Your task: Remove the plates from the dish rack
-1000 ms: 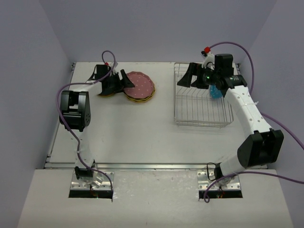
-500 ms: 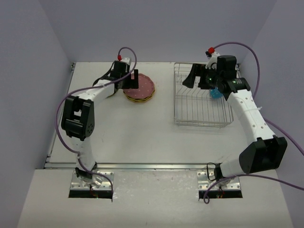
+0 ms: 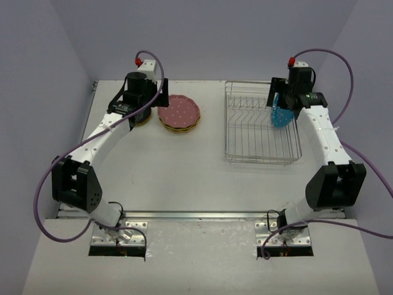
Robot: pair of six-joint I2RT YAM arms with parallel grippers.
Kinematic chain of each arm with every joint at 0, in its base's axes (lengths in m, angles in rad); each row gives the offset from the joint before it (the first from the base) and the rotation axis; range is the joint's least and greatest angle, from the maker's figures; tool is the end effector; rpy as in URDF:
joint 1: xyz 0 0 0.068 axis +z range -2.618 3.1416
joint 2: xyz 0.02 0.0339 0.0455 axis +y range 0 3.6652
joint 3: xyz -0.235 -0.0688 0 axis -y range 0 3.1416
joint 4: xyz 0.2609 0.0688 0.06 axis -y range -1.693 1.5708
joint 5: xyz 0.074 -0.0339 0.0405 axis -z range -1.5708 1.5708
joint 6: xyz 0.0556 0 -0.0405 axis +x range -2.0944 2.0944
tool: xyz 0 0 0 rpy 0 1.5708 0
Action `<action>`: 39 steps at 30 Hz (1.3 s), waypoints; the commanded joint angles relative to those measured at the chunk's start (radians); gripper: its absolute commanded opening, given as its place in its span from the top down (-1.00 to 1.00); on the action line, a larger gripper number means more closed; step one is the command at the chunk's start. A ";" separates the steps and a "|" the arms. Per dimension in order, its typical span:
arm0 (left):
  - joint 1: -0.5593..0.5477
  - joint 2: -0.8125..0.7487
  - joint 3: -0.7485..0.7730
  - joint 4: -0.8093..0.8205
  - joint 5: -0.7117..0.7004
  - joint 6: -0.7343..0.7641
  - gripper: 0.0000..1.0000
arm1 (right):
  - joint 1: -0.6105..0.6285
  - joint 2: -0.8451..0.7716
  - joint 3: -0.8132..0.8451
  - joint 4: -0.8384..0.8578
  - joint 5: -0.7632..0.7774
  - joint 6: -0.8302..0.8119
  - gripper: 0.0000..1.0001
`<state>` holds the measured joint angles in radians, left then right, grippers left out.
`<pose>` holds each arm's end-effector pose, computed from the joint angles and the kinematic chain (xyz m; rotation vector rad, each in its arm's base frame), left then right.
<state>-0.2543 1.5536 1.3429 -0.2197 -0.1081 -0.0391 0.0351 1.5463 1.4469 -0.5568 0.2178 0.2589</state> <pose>0.3897 -0.0951 0.2986 0.1457 1.9941 -0.0804 0.3816 0.0014 0.3040 0.3644 2.1798 -0.0796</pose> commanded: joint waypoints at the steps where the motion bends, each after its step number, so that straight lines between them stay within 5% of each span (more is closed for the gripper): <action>1: -0.017 -0.088 -0.050 0.026 0.007 0.034 -0.83 | -0.080 0.073 0.120 0.029 0.098 -0.030 -0.82; 12: -0.022 -0.141 -0.071 0.016 0.039 0.034 -0.85 | -0.213 0.291 0.338 -0.021 -0.078 -0.043 -0.97; 21: -0.022 -0.124 -0.065 0.014 0.047 0.034 -0.86 | -0.245 0.432 0.417 -0.057 -0.331 -0.052 -0.90; 33: -0.022 -0.112 -0.061 0.008 0.057 0.034 -0.87 | -0.245 0.469 0.401 -0.057 -0.401 -0.029 -0.54; 39: -0.022 -0.107 -0.057 0.006 0.062 0.034 -0.87 | -0.247 0.475 0.408 -0.057 -0.357 -0.057 -0.05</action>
<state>-0.2672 1.4494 1.2743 -0.2329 -0.0578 -0.0082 -0.2165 2.0212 1.8229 -0.6346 -0.1411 0.2160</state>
